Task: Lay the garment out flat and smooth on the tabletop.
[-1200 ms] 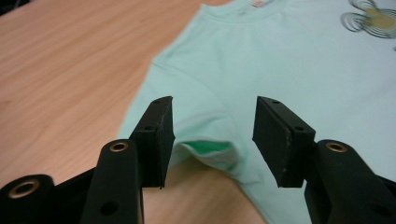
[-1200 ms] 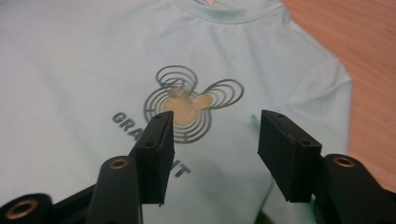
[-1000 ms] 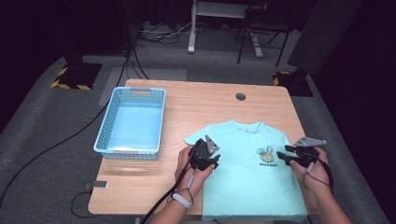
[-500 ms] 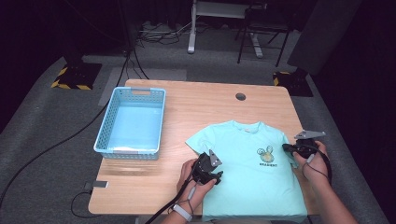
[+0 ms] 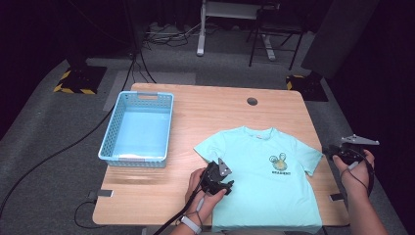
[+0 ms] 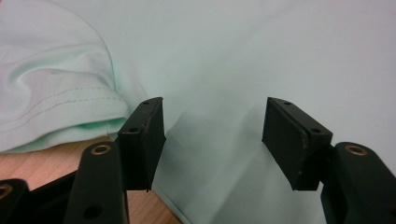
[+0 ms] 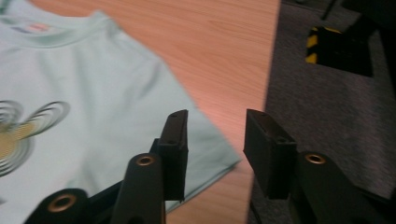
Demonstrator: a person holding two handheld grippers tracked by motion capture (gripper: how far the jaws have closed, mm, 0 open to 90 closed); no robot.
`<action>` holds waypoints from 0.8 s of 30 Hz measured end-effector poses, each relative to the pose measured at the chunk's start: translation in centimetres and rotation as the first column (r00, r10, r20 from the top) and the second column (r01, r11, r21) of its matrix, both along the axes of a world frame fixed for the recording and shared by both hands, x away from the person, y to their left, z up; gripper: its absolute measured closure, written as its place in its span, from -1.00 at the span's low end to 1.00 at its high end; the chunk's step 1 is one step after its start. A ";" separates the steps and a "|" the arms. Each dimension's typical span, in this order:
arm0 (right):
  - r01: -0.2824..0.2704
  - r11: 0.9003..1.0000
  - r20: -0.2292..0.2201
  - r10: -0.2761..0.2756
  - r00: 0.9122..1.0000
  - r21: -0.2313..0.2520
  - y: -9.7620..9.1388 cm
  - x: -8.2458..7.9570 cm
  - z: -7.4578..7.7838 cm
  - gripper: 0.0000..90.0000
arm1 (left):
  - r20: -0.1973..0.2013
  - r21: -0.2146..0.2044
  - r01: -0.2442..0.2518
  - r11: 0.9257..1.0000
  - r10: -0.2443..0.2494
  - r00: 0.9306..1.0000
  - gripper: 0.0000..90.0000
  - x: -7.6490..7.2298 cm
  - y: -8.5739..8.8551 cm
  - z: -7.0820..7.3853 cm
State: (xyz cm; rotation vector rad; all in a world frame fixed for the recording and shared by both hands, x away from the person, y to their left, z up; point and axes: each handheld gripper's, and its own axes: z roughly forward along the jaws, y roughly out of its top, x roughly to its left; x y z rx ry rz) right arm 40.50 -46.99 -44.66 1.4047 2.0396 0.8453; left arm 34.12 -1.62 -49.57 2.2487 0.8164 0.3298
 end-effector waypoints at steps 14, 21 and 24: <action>-0.365 0.929 -0.106 0.369 0.923 0.053 8.3 -4.8 -3.7 -0.24 | 0.003 -0.002 0.022 1.000 -0.022 1.000 -0.30 0.7 -1.3 -0.5; -0.362 0.932 -0.121 0.364 0.924 0.039 8.6 -2.9 -4.7 -0.31 | 0.012 -0.041 0.008 0.999 -0.008 1.000 -0.28 2.0 -0.8 -0.8; -0.361 0.932 -0.117 0.363 0.924 0.035 8.8 -1.8 -4.8 -0.32 | 0.018 -0.037 -0.004 0.999 0.005 1.000 -0.27 2.9 -0.6 -0.8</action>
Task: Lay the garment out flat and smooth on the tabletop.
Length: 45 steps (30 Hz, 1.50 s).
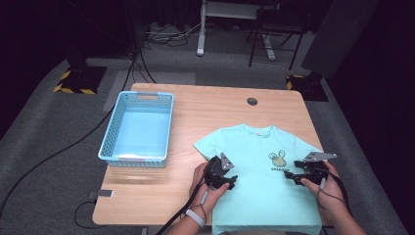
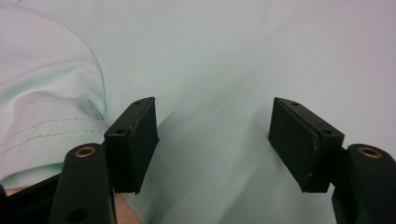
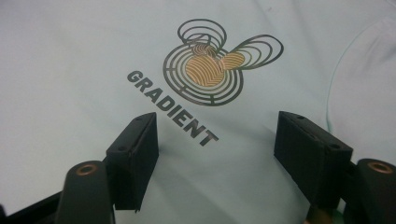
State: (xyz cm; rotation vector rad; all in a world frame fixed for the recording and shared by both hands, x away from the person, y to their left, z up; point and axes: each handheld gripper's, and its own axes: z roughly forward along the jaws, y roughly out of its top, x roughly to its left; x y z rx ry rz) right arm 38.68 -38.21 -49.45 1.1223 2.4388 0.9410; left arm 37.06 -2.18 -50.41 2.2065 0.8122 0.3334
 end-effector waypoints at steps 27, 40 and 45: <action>-0.008 1.000 0.008 0.008 1.000 0.009 1.6 11.4 -0.1 -0.35 | 0.001 0.003 -0.078 0.997 0.078 0.997 -0.28 10.2 1.7 0.1; -0.049 0.997 -0.020 0.048 0.999 -0.060 1.2 8.7 1.6 -0.41 | 0.003 0.039 -0.059 0.997 0.059 0.998 -0.26 7.0 2.2 1.1; -0.059 0.996 -0.063 0.055 0.996 -0.063 0.7 6.0 0.6 -0.48 | -0.019 0.052 -0.041 0.998 0.042 0.999 -0.25 5.1 2.0 0.5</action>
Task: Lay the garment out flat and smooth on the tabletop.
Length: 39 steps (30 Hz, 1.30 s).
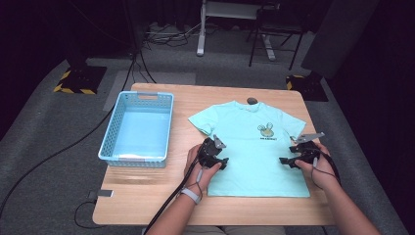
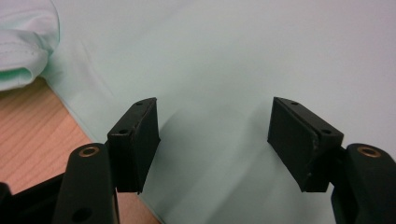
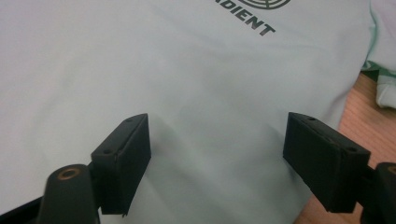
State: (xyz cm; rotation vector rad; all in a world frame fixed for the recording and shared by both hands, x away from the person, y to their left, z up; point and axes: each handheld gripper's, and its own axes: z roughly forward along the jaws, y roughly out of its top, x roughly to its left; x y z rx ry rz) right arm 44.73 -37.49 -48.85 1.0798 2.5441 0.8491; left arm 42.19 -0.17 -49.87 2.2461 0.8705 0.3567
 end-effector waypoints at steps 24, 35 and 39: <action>0.009 0.997 0.096 -0.016 0.995 0.078 -1.6 -5.6 3.9 -0.57 | 0.063 -0.003 0.003 1.000 -0.003 0.998 -0.37 -5.0 2.8 3.7; 0.024 0.994 0.114 -0.037 0.993 0.109 -2.1 -7.2 5.1 -0.61 | 0.099 -0.011 -0.005 1.000 0.006 0.995 -0.38 -7.0 5.0 5.4; 0.030 0.992 0.120 -0.045 0.992 0.124 -2.4 -7.7 5.7 -0.64 | 0.110 -0.013 -0.018 1.000 0.019 0.994 -0.39 -7.4 6.1 5.8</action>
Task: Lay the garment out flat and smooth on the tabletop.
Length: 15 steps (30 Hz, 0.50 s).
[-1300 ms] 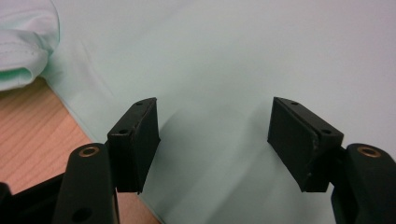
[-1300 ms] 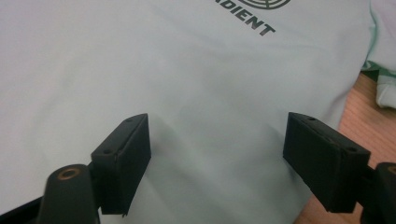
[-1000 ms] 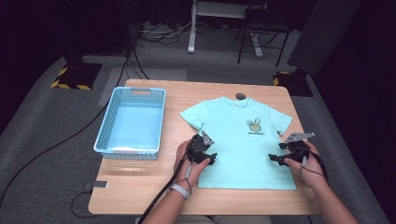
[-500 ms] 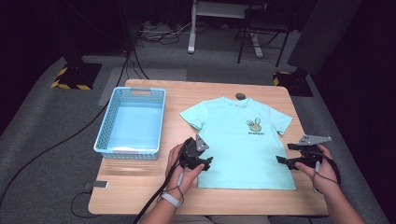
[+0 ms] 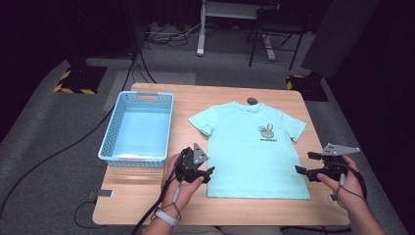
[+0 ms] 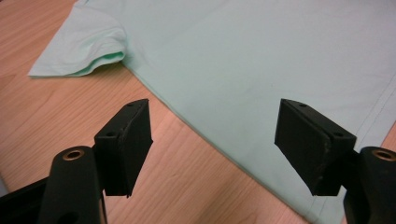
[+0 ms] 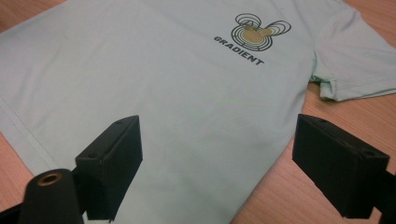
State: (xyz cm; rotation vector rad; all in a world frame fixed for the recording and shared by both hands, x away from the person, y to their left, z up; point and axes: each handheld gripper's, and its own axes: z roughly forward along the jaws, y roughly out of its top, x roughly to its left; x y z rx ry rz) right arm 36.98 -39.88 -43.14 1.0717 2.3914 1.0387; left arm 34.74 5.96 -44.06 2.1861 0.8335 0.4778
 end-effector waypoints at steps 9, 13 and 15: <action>0.017 1.000 0.015 -0.017 1.000 0.021 -0.4 -0.8 0.6 -0.67 | 0.014 -0.014 -0.031 0.999 0.031 0.999 -0.40 -1.0 2.5 0.2; 0.023 0.999 0.020 -0.023 1.000 0.025 -0.6 -1.3 0.6 -0.68 | 0.021 -0.007 -0.029 1.000 0.030 0.999 -0.40 -1.4 3.3 0.0; 0.025 0.999 0.019 -0.026 0.999 0.032 -0.8 -1.5 0.6 -0.70 | 0.024 -0.010 -0.031 0.999 0.031 0.999 -0.41 -1.6 3.8 -0.2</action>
